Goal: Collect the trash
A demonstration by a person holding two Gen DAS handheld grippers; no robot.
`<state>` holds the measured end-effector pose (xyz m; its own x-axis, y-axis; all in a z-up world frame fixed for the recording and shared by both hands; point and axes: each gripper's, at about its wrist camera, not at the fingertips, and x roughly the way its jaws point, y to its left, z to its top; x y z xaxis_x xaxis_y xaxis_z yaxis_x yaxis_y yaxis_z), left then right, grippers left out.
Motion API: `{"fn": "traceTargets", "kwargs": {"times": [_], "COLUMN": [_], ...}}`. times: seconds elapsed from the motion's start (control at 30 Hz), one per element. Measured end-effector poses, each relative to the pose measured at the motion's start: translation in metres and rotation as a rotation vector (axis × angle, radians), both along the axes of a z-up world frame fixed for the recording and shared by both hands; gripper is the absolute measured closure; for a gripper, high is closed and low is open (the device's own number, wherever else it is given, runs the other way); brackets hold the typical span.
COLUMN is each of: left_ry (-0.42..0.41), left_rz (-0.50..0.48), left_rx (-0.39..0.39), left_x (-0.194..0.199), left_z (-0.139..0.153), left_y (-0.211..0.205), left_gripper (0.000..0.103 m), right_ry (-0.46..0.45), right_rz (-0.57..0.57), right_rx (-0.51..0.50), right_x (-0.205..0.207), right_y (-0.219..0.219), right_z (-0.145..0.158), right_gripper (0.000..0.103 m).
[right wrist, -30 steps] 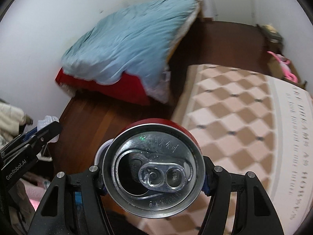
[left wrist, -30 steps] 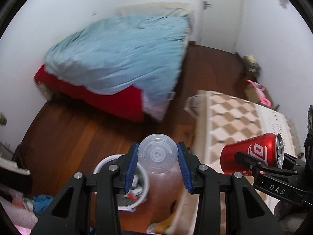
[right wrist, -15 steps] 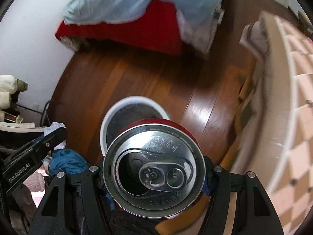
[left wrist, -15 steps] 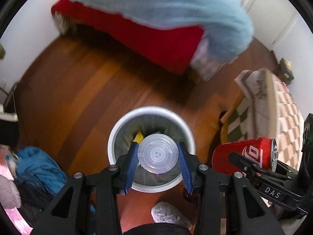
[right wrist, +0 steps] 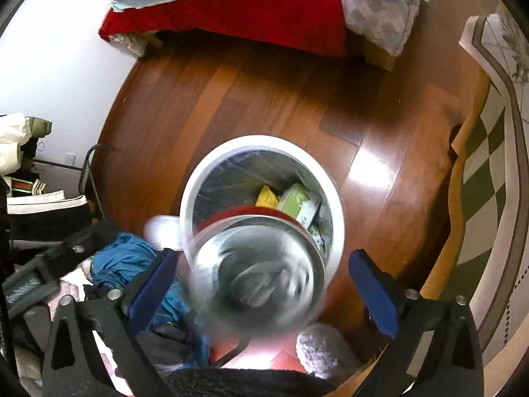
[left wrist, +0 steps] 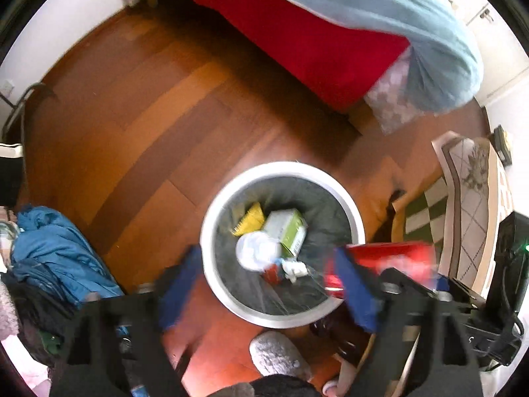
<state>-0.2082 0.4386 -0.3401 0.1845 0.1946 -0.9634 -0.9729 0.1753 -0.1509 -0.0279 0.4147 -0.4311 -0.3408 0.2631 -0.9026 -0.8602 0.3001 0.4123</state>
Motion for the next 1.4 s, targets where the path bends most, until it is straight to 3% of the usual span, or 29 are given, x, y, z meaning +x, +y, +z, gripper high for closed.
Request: {"fn": "traceTargets", "kwargs": {"times": [0.13, 0.43, 0.63, 0.93, 1.4], "left_ry": [0.054, 0.157, 0.155, 0.090, -0.114], "left_rz": [0.015, 0.009, -0.010, -0.037, -0.160], "left_rx": [0.062, 0.206, 0.257, 0.320, 0.459], "left_x": [-0.016, -0.045, -0.048, -0.047, -0.042], "left_z": [0.018, 0.069, 0.100, 0.151, 0.261], "left_y": [-0.009, -0.074, -0.112, -0.165, -0.247], "left_gripper": [0.004, 0.004, 0.004, 0.004, 0.004], "right_ry": [-0.067, -0.242, -0.271, -0.242, -0.190], "right_rz": [0.008, 0.037, 0.036, 0.015, 0.016], "right_rx": [0.016, 0.070, 0.130, 0.239, 0.436], "right_x": [-0.004, -0.021, -0.034, -0.035, -0.027], "right_y": [-0.009, -0.055, -0.099, -0.171, -0.278], "right_z": [0.016, 0.087, 0.132, 0.205, 0.335], "right_gripper": [0.000, 0.000, 0.000, 0.000, 0.000]}}
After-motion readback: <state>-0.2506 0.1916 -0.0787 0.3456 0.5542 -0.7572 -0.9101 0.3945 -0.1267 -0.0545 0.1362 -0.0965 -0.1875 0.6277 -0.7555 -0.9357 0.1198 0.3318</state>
